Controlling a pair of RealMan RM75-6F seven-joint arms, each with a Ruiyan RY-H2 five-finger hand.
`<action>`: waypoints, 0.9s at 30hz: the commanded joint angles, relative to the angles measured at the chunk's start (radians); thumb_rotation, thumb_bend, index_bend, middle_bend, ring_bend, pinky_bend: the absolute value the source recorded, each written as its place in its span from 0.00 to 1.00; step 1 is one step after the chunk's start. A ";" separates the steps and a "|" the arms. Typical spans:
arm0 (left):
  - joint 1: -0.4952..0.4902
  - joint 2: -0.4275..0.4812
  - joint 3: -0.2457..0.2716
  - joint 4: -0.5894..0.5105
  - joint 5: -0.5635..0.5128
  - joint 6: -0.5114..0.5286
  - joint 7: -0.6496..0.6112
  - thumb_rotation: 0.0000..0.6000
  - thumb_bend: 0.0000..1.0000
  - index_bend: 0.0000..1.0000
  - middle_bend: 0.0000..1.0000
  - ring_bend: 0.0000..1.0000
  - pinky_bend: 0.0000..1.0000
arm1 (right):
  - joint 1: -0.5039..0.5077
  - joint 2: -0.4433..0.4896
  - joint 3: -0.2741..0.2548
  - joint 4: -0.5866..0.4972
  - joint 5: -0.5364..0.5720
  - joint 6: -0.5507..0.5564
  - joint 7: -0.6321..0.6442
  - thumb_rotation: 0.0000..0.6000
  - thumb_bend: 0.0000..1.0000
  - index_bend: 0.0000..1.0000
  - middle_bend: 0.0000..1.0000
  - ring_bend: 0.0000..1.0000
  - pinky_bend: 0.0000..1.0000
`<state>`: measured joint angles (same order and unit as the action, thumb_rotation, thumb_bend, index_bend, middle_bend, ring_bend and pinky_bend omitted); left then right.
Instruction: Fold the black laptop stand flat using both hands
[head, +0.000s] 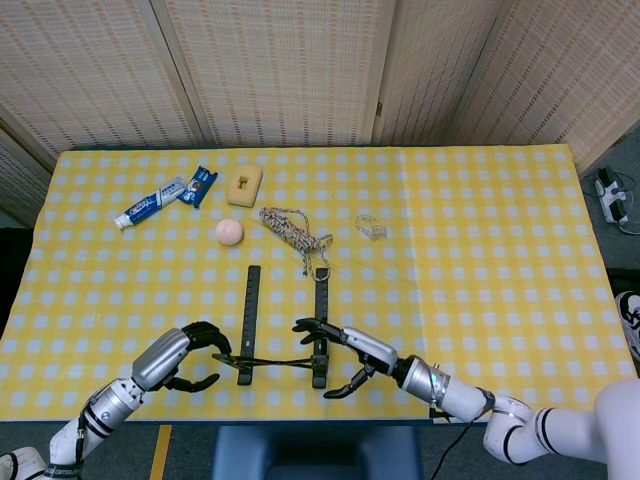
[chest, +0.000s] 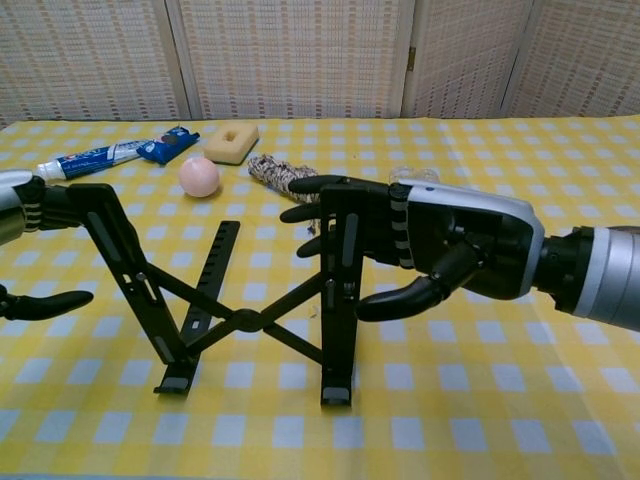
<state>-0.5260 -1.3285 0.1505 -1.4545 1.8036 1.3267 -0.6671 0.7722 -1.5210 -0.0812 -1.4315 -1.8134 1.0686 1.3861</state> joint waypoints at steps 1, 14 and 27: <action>0.000 0.002 -0.001 -0.003 -0.004 0.000 0.002 1.00 0.38 0.46 0.43 0.38 0.25 | 0.022 -0.012 -0.030 0.009 0.023 -0.006 0.124 1.00 0.18 0.00 0.12 0.17 0.00; 0.001 0.000 -0.012 -0.011 -0.018 -0.002 0.011 1.00 0.38 0.46 0.43 0.38 0.25 | 0.047 -0.030 -0.128 0.044 0.004 0.020 0.376 1.00 0.18 0.00 0.13 0.17 0.00; -0.004 -0.002 -0.016 -0.015 -0.023 -0.013 0.013 1.00 0.38 0.46 0.43 0.37 0.25 | 0.042 -0.040 -0.176 0.047 0.034 0.042 0.561 1.00 0.18 0.00 0.13 0.17 0.00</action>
<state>-0.5298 -1.3299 0.1348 -1.4696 1.7809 1.3132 -0.6542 0.8155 -1.5604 -0.2514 -1.3845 -1.7857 1.1079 1.9292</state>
